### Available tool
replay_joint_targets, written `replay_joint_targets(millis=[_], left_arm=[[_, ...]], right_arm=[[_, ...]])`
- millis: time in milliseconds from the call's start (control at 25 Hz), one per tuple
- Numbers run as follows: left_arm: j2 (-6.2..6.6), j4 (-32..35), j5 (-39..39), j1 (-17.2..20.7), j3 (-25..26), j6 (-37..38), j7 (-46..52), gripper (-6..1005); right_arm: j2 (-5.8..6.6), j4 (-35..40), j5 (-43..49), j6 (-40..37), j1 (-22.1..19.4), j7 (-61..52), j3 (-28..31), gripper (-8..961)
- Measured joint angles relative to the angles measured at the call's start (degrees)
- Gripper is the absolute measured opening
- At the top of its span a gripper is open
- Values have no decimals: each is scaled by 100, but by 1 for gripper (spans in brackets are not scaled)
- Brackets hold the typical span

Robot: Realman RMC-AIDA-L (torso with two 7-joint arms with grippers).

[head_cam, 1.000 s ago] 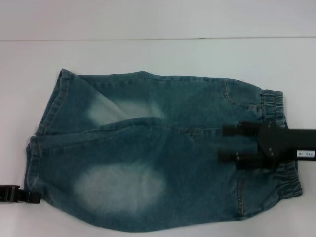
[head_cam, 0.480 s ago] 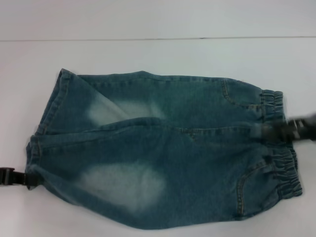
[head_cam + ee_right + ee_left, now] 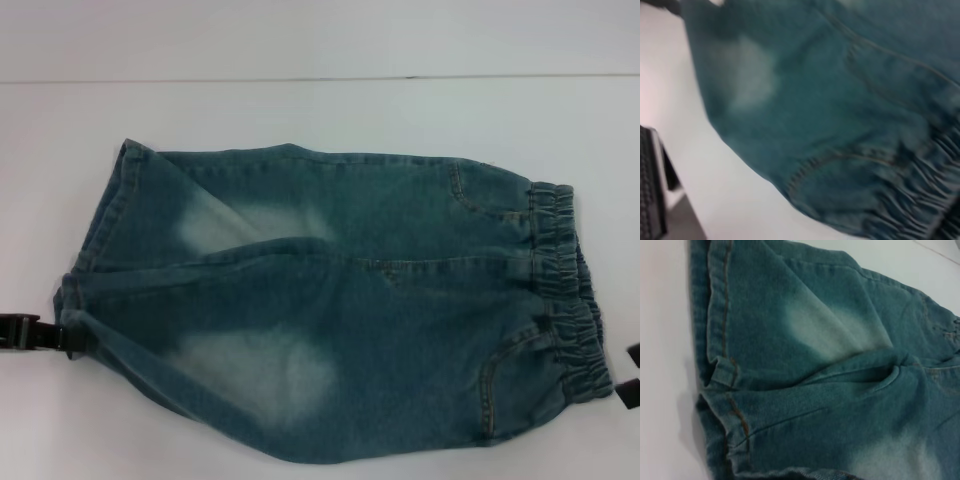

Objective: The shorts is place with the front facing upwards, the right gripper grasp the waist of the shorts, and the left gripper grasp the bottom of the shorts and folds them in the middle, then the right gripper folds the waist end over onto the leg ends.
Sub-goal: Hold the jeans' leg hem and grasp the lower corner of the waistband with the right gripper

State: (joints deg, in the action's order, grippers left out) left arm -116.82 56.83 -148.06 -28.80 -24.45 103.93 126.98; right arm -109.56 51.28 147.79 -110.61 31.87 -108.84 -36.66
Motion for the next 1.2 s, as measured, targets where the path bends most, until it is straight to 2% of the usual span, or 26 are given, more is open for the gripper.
replay_joint_targets(millis=[440,1200], left_arm=[[2,-20,33,-5,1,6,-19,5],[-17,-50,100,-22,-6,41,5,5]], right_arm=[[-74,-94,748,455,325,-93,-100,899],[-204,-452,791,694,596,-85,-679,895]])
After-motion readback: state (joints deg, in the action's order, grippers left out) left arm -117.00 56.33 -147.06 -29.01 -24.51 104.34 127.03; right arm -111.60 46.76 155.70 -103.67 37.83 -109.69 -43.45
